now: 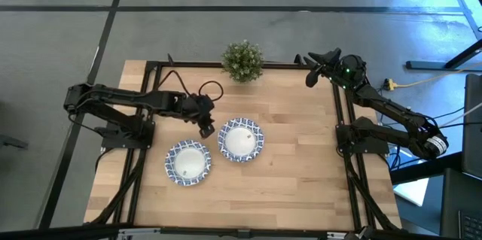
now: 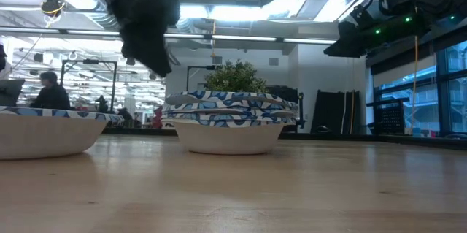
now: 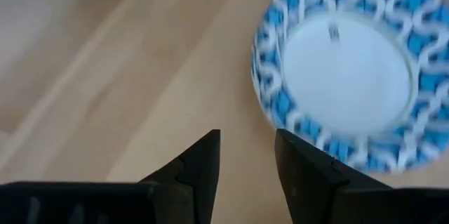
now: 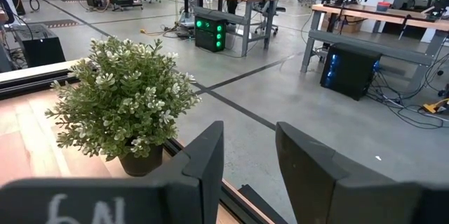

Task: Nest bowls inside each other
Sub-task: Stack the white bowl on the stacked white bowls

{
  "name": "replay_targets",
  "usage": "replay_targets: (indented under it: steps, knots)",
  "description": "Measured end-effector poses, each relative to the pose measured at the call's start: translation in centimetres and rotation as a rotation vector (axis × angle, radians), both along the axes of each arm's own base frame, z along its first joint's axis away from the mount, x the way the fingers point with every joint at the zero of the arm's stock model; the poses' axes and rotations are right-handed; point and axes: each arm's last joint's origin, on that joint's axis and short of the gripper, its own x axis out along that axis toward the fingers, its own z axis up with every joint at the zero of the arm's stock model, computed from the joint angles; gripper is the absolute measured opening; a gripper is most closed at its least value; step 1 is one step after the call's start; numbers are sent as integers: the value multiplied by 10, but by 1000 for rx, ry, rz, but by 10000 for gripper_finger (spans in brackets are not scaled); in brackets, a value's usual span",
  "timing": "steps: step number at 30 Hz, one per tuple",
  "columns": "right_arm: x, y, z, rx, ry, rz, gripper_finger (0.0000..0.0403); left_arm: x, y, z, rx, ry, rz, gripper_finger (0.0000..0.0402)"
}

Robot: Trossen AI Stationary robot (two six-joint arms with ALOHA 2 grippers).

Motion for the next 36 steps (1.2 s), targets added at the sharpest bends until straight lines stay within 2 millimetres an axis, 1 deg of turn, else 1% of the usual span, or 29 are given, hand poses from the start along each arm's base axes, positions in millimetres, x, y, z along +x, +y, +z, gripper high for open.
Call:
replay_targets:
  steps: [5,7,9,15,19,22,25,31,36]
  knots:
    - [0,0,0,7,-7,-1,132,-12,-4,-7,-52,148,-113,131]
    - [0,0,0,47,-48,-7,132,-16,-5,-9,-89,199,-153,131]
    - [0,0,0,72,-73,-10,132,-18,-7,-10,-124,219,-176,131]
    - [0,0,0,75,-75,-11,132,-18,-17,-12,-190,231,-246,131]
    - [0,0,-1,95,-82,-12,132,-21,-28,-18,-174,313,-345,131]
    - [0,0,-1,119,-104,-16,132,-23,-34,-22,-154,380,-404,131]
    - [0,0,-1,121,-106,-16,132,-23,-38,-25,-143,398,-445,131]
    - [0,0,-1,121,-107,-16,132,-22,-39,-29,-103,441,-487,131]
    - [0,0,-1,121,-108,-9,132,-19,-39,-34,-100,462,-487,131]
